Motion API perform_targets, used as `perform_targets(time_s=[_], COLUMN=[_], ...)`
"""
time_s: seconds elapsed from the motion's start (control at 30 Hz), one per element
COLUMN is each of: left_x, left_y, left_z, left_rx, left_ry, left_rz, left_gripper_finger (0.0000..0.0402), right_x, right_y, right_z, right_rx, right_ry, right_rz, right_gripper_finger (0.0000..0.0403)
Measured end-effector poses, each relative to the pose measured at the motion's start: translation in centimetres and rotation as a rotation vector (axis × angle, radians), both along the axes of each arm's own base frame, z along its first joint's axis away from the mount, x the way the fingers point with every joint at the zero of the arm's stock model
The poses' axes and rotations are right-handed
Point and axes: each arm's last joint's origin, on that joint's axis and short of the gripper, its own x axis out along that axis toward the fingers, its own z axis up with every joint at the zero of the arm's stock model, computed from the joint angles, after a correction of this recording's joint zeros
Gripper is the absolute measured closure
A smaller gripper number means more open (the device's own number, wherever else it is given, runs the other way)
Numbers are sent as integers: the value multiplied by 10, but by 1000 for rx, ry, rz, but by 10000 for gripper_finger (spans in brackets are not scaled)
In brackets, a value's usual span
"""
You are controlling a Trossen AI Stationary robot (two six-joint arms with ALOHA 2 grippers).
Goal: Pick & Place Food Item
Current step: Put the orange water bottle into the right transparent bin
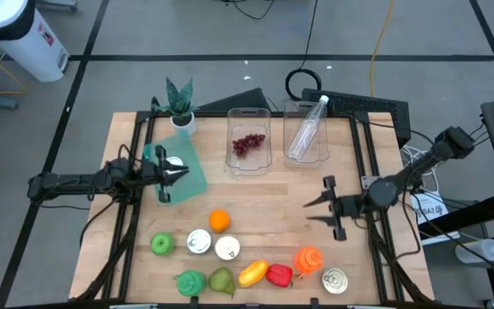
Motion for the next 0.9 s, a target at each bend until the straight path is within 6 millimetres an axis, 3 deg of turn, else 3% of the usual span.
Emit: perform_targets(time_s=[0.17,0.33,0.5,0.6,0.9], left_x=[0,0,0,0,0], left_y=[0,0,0,0,0], left_z=[1,1,1,1,1], left_rx=[2,40,94,97,18], left_ry=[-12,-3,4,4,-7], left_rz=[0,5,12,12,2], left_gripper_finger=[350,350,350,350,350], right_x=[6,0,-9,-13,-14], right_y=[32,66,82,84,82], right_z=[4,5,-1,-1,-23], right_rx=[-61,-110,-68,-17,34], right_ry=[39,41,78,94,264], right_rz=[-24,94,124,117,107], right_gripper_finger=[179,90,21,6,10])
